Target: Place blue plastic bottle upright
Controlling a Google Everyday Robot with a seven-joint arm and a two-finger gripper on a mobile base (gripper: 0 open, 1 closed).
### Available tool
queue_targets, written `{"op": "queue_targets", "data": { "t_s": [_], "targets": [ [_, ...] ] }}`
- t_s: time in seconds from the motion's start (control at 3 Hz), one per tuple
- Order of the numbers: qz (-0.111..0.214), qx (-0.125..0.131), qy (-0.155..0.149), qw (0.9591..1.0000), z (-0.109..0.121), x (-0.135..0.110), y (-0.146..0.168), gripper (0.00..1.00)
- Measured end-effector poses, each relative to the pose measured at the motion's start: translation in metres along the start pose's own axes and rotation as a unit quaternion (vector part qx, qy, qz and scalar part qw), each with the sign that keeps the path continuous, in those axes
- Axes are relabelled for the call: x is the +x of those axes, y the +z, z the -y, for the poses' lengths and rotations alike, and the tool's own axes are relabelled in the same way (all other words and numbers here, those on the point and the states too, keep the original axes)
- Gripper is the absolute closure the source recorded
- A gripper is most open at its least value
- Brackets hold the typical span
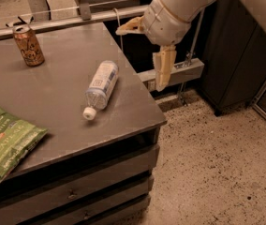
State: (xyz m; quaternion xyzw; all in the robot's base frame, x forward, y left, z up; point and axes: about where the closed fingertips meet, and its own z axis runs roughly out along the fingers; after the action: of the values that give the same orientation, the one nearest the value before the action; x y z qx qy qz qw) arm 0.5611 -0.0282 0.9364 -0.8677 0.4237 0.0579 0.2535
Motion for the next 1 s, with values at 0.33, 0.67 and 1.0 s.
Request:
{"op": "queue_targets", "data": {
  "t_s": [0.33, 0.67, 1.0],
  "targets": [
    [0.016, -0.039, -0.068, 0.9968, 0.014, 0.003, 0.04, 0.0],
    [0.019, -0.067, -0.128, 0.9893, 0.023, 0.003, 0.072, 0.0],
    [0.021, -0.085, -0.187, 0.9784, 0.036, -0.007, 0.1, 0.0]
  ]
}}
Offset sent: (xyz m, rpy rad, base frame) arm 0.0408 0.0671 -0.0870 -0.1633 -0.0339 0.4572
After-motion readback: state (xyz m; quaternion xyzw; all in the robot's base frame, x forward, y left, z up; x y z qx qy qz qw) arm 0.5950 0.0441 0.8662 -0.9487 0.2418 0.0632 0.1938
